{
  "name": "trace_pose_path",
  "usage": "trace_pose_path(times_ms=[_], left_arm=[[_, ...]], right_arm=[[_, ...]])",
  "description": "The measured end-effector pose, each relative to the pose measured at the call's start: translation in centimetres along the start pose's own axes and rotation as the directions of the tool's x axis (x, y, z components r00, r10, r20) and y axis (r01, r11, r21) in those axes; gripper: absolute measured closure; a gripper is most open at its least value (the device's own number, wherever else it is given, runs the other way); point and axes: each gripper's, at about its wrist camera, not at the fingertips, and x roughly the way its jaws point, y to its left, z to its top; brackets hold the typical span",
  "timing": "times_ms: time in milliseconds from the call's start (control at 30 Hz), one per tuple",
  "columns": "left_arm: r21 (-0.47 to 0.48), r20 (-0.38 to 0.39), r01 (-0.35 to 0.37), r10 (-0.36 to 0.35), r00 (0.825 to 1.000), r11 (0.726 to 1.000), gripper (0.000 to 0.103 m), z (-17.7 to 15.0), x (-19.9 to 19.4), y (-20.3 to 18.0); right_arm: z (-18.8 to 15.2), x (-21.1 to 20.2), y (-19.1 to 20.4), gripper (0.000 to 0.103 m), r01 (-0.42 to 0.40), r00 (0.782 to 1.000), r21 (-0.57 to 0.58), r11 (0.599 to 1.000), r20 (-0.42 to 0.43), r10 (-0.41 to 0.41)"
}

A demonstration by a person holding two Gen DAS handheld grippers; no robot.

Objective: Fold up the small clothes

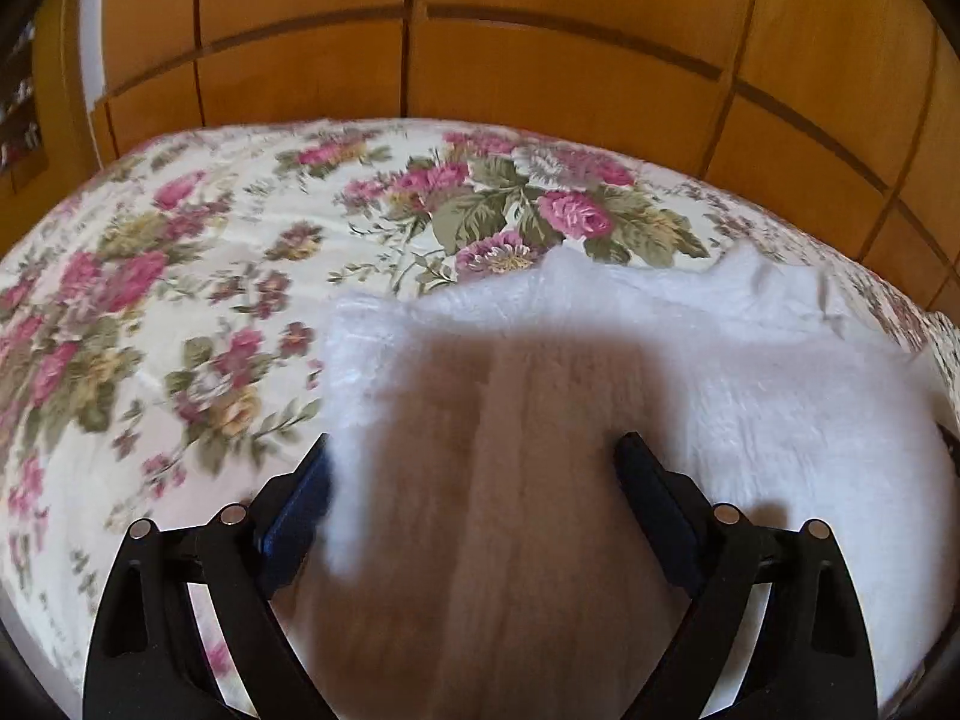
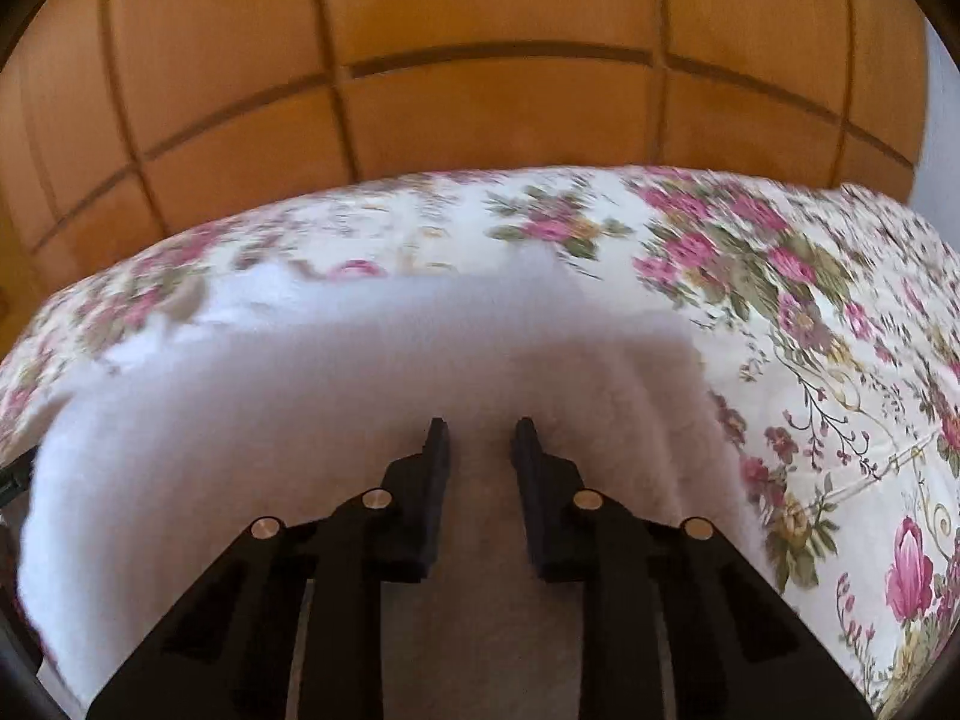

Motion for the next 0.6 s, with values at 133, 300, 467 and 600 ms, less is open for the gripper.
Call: trace_pose_path(times_ms=[133,300,467,600], left_arm=[[-0.04,-0.03,0.017,-0.018,0.999,0.999,0.009,0.6,1.3,0.7],[-0.105,0.033,0.105,-0.102,0.994,0.989,0.009,-0.6,-0.8,2.1],[-0.169,0.1,0.194,-0.179,0.979,0.966,0.009,-3.0,-3.6,3.3],[-0.164,0.129,0.227,-0.207,0.97,0.96,0.009,-5.0,-5.5,3.6]], right_arm=[[0.4,1.3,-1.0,0.082,0.01,1.0,0.04,0.999,0.02,-0.011],[-0.1,0.4,-0.8,0.076,-0.004,0.998,0.018,1.0,0.066,0.002],[-0.8,-2.2,-0.7,0.053,-0.032,0.993,0.048,0.998,0.114,0.026],[-2.3,-5.5,0.6,0.054,-0.09,0.986,0.026,0.996,0.143,0.086]])
